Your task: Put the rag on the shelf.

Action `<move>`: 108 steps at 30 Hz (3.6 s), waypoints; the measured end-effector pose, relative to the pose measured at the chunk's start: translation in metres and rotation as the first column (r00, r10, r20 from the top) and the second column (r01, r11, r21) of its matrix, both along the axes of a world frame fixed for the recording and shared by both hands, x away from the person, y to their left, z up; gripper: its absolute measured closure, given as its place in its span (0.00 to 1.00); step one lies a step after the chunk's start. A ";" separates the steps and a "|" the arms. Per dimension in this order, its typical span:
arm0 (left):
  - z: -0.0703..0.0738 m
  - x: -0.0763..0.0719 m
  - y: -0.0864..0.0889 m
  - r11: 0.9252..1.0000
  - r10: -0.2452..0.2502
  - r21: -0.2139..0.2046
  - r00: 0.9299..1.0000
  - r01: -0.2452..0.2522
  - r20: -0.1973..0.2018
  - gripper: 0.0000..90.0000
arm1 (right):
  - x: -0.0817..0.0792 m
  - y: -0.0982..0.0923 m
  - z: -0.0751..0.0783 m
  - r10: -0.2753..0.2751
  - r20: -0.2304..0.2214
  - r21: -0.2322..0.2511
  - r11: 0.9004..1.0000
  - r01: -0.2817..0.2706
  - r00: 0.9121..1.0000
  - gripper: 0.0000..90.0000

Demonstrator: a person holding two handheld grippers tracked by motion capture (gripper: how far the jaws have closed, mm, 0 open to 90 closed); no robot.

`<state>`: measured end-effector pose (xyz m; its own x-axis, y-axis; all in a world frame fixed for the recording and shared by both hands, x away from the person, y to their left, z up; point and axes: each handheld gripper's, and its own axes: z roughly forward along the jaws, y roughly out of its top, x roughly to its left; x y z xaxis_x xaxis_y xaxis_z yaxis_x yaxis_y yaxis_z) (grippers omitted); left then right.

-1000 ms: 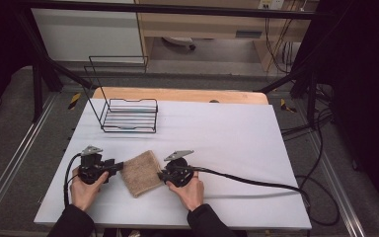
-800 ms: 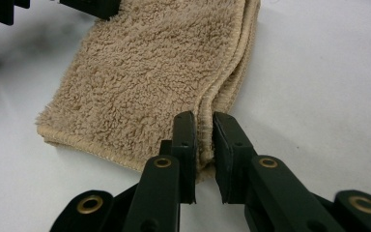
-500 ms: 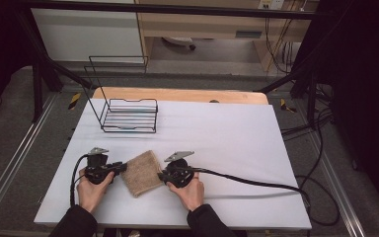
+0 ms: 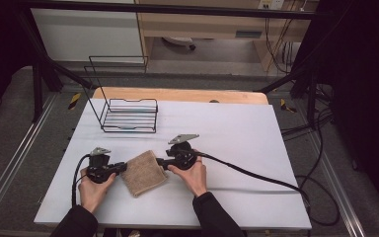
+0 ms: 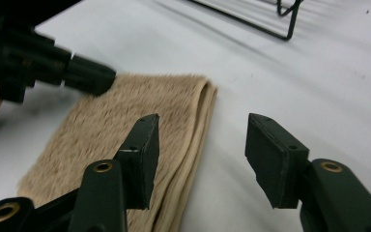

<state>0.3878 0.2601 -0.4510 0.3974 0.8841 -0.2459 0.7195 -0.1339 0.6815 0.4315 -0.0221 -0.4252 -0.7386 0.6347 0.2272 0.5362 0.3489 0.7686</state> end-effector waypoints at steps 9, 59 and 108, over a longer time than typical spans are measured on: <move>0.001 0.000 -0.001 1.000 -0.011 0.023 1.000 0.011 0.005 0.90 | 0.034 0.033 -0.008 0.044 -0.015 -0.067 0.997 -0.045 0.999 0.51; 0.025 -0.012 0.008 0.998 -0.030 -0.058 0.989 0.039 0.143 0.94 | 0.027 0.042 0.005 0.098 -0.010 -0.022 0.995 -0.098 0.995 0.93; 0.097 -0.029 0.001 0.995 -0.036 -0.072 0.904 0.074 0.426 0.94 | -0.023 0.014 0.065 -0.066 0.293 0.256 0.967 -0.012 0.954 0.93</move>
<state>0.3590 0.2616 -0.3539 0.5280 0.8414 -0.1155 0.3532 -0.0938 0.9308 0.4088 -0.0081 -0.3599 -0.7801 0.6061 0.1553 0.2766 0.1115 0.9545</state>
